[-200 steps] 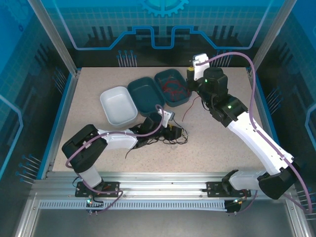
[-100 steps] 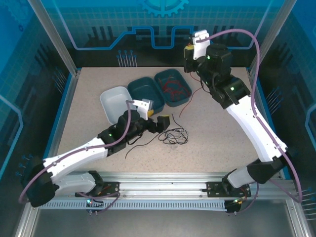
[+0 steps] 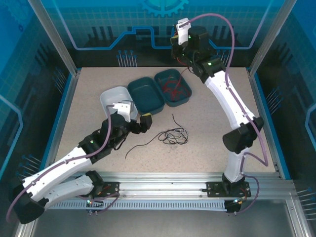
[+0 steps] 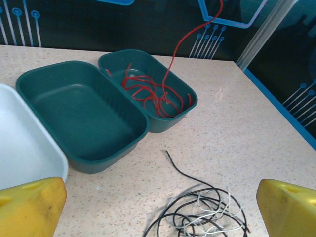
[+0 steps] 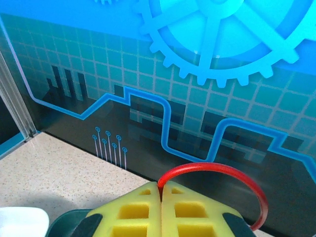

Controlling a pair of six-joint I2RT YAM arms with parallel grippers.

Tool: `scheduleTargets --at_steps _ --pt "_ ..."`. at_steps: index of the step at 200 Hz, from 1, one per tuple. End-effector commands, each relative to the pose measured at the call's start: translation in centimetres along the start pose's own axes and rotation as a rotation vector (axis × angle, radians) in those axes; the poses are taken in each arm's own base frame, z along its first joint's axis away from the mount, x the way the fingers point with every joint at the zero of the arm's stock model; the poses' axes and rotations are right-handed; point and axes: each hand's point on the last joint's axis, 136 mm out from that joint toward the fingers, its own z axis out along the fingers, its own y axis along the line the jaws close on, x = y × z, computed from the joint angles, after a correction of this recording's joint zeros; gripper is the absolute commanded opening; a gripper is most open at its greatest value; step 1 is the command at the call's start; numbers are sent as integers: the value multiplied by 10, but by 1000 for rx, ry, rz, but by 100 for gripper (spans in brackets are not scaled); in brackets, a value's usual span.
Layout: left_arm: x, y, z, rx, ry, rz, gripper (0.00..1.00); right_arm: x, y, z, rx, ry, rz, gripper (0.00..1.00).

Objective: Untangle the cables

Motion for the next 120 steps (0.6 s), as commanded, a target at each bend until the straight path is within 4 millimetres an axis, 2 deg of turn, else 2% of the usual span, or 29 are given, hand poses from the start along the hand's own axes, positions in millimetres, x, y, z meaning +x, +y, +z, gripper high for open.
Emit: scheduleTargets --at_steps 1,52,120 --pt "6 18 -4 -63 11 17 99 1 -8 13 -6 12 -23 0" --pt "7 31 -3 -91 7 -1 99 36 -12 41 -8 96 -63 0" --pt "13 32 7 -87 35 -17 99 70 -33 40 24 229 -53 0"
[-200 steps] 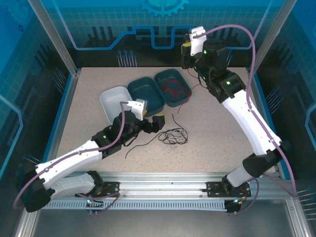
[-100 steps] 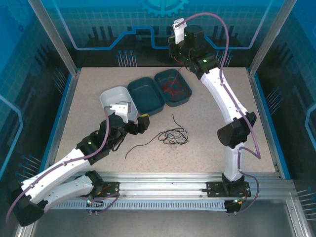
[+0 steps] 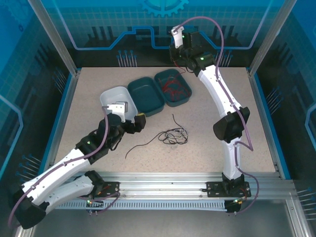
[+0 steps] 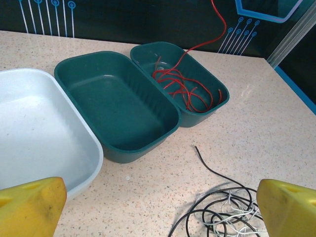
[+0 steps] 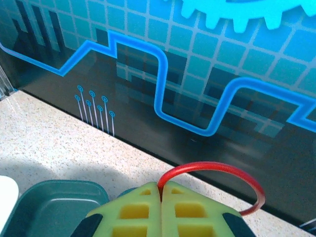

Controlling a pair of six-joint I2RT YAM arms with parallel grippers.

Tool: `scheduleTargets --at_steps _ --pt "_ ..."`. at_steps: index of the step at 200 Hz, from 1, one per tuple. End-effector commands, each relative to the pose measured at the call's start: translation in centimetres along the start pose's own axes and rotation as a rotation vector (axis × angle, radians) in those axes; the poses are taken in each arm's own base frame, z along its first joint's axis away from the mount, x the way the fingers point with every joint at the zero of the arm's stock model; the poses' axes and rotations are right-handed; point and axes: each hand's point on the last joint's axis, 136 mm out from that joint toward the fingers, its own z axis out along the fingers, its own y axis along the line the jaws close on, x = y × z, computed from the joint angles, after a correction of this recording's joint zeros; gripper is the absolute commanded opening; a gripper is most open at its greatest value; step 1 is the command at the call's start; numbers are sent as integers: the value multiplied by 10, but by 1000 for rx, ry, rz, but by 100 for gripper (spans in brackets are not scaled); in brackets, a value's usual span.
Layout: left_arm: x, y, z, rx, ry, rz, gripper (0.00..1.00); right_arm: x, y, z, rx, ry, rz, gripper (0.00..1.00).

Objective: Untangle the cables

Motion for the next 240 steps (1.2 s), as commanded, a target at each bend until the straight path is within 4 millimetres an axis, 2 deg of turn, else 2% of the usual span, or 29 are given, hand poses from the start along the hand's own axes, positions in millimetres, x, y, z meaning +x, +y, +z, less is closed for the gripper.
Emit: scheduleTargets --at_steps 1,25,77,113,133,138,169,195,240 --pt "5 1 5 3 15 -6 99 7 -13 -6 14 46 -3 0" --pt "9 3 12 -13 44 -18 99 29 -8 -13 -10 146 51 0" --pt "12 -1 21 -4 74 -31 99 96 32 -2 -135 355 130 0" --pt "15 0 22 -7 84 -32 99 133 42 22 -158 466 173 0" --pt "19 1 22 -8 95 -37 99 142 55 35 -217 487 213 0" --pt "19 1 23 -6 98 -38 99 153 60 44 -236 507 225 0" --pt "23 5 22 -18 109 -39 99 163 80 67 -331 510 284 0" --pt "26 7 22 -20 113 -47 99 176 81 81 -325 516 300 0" --pt "27 7 22 -17 116 -49 99 209 60 110 -185 538 282 0"
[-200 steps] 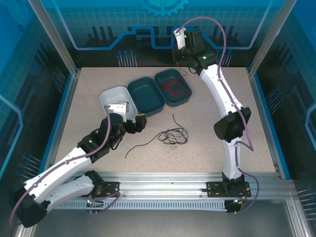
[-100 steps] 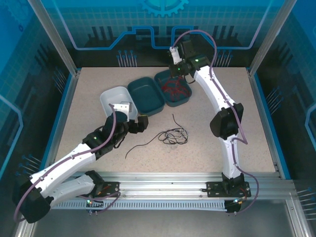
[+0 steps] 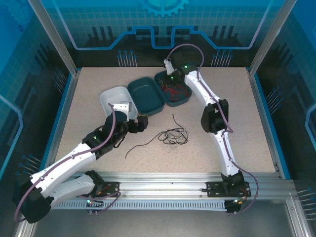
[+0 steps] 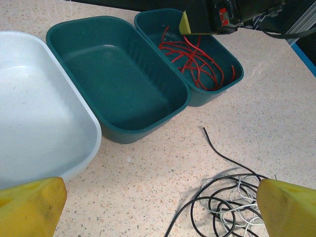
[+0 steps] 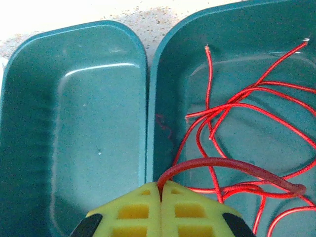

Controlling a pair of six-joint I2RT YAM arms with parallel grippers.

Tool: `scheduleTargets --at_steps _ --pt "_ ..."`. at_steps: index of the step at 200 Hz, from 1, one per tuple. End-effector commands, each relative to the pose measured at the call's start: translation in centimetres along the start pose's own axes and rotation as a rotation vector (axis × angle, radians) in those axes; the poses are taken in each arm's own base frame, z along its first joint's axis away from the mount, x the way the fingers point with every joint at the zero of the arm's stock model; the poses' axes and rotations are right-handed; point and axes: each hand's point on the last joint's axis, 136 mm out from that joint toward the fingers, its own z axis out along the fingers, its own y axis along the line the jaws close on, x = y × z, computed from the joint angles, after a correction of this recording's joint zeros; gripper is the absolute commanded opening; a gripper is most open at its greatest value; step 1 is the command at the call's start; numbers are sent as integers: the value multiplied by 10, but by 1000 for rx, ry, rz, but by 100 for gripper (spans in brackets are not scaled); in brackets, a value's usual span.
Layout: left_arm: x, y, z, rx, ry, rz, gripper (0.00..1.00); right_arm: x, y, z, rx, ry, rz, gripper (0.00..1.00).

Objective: Untangle the cables

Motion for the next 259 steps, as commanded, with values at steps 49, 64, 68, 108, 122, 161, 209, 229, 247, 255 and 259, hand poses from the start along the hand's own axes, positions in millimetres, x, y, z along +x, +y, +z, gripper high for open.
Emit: scheduleTargets --at_steps 49,64,68,108,122,161,209,229,247,255,259 --pt "11 -8 0 77 27 -77 99 -4 -43 41 189 -65 18 0" --pt "14 -9 1 83 37 -87 99 -1 -49 48 193 -55 30 0" --pt "14 -9 1 85 38 -90 99 1 -50 50 195 -51 31 0" --pt "5 -12 -1 88 23 -67 99 10 -52 55 202 -23 22 3" --pt "0 -11 -3 80 11 -54 99 6 -48 47 206 -31 4 8" --pt "-8 -15 -7 87 -2 -40 99 -12 -35 4 221 -76 -30 36" --pt "-20 -15 -16 88 -37 -23 99 -26 -15 -68 256 -145 -62 45" --pt "-24 -16 -19 84 -45 -14 99 -26 -7 -101 271 -166 -66 48" --pt "-28 -17 -22 87 -48 -6 99 -21 -1 -128 280 -182 -56 49" --pt "-29 -18 -22 90 -47 -8 99 -16 1 -139 279 -189 -45 50" --pt "-30 -19 -23 94 -46 -10 99 -13 3 -145 277 -193 -40 50"
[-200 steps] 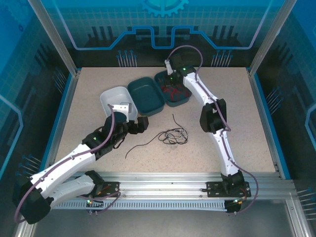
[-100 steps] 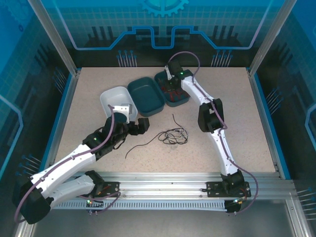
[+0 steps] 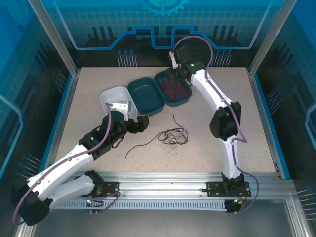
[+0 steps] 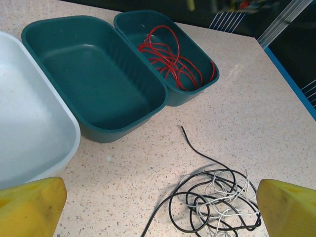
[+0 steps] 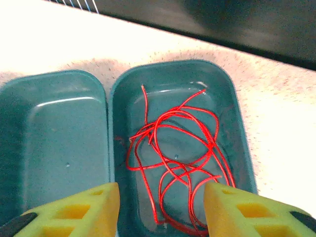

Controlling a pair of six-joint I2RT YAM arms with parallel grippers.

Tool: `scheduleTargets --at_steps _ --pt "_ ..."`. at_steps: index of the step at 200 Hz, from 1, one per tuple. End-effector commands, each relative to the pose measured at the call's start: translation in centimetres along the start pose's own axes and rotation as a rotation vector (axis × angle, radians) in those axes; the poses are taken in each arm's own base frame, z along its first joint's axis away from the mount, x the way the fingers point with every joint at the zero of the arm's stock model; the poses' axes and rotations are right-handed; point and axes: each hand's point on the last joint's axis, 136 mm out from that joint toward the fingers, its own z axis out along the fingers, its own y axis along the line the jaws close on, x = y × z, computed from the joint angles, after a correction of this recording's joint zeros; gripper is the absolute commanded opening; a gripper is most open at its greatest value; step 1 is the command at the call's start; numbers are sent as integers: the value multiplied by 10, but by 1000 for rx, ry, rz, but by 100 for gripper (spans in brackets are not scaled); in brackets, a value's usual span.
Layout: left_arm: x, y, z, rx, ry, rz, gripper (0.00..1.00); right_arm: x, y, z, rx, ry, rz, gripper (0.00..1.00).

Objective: Untangle the cables

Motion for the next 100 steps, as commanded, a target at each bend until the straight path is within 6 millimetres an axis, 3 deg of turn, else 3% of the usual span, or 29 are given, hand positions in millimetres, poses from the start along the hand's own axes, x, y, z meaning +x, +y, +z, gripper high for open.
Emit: scheduleTargets --at_steps 1,17,43,51,64,71,100 --pt "-19 -4 -9 6 -38 14 99 7 0 -38 21 -7 13 50" --pt "-19 -10 -10 32 -25 17 99 20 -2 -59 24 -18 39 52" --pt "-11 -18 -5 69 20 24 99 61 -3 -83 9 -16 107 61" --pt "-7 -19 -1 74 39 26 99 74 -3 -89 -6 -20 129 74" --pt "1 -23 5 93 77 33 99 103 -3 -93 -28 5 161 86" --pt "6 -26 9 110 102 37 99 115 -2 -98 -38 11 176 100" --pt "30 -40 29 171 209 45 99 166 -7 -113 -44 79 224 100"
